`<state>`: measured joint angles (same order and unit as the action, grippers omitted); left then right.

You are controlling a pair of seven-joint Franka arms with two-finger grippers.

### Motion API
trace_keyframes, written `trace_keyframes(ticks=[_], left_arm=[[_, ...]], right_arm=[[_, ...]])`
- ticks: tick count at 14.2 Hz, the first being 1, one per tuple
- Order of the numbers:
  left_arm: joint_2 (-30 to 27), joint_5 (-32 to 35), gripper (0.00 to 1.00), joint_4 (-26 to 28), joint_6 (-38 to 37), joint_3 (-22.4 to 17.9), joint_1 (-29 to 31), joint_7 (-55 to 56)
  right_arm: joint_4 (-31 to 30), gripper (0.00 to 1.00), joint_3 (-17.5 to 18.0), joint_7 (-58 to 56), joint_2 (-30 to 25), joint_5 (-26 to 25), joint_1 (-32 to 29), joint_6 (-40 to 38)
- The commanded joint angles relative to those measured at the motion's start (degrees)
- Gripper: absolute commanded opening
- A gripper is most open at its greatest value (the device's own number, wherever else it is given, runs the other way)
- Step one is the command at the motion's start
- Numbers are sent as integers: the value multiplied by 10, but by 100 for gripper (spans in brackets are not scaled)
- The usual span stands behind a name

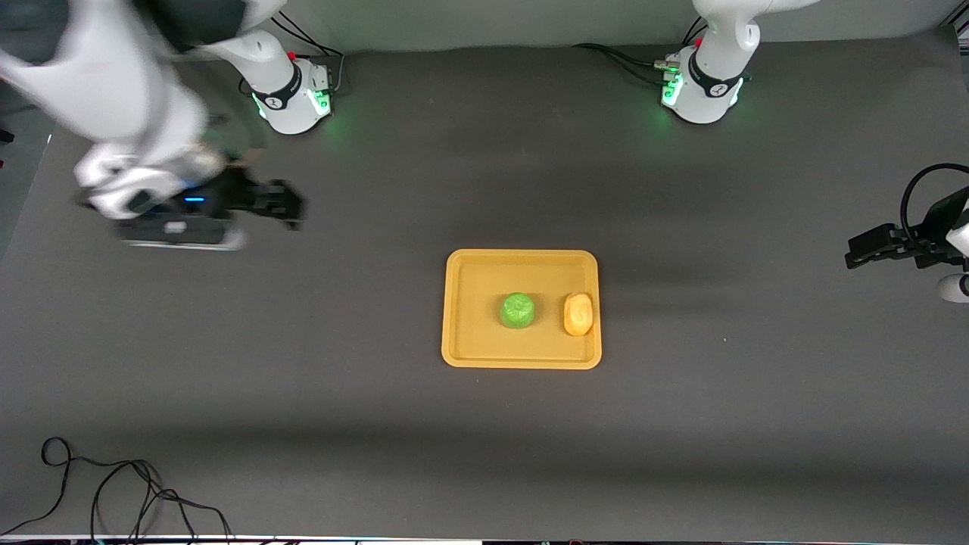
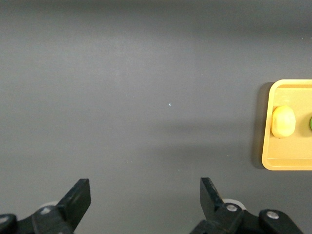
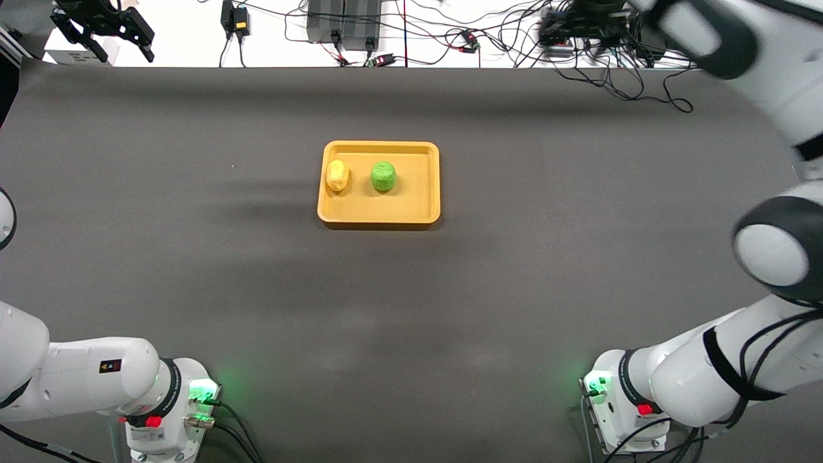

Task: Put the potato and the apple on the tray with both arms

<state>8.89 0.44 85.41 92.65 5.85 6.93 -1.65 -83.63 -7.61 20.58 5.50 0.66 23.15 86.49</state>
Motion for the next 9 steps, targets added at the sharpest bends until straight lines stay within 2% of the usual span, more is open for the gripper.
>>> trace_keyframes(ticks=[1,3,5,9], left_arm=[[0,4,100,-10,-15,-1,-10,-5],[0,4,100,-10,-21,-1,-16,-1],[0,3,100,-11,-31,-1,-16,-3],[0,3,100,-11,-31,-1,-16,-4]], right_arm=[[-61,100,51,-72,-49,0,-102,12],[-65,100,73,-144,-54,0,-173,7],[-67,100,79,-179,-57,0,-212,7],[-66,100,69,-184,-55,1,-222,10]])
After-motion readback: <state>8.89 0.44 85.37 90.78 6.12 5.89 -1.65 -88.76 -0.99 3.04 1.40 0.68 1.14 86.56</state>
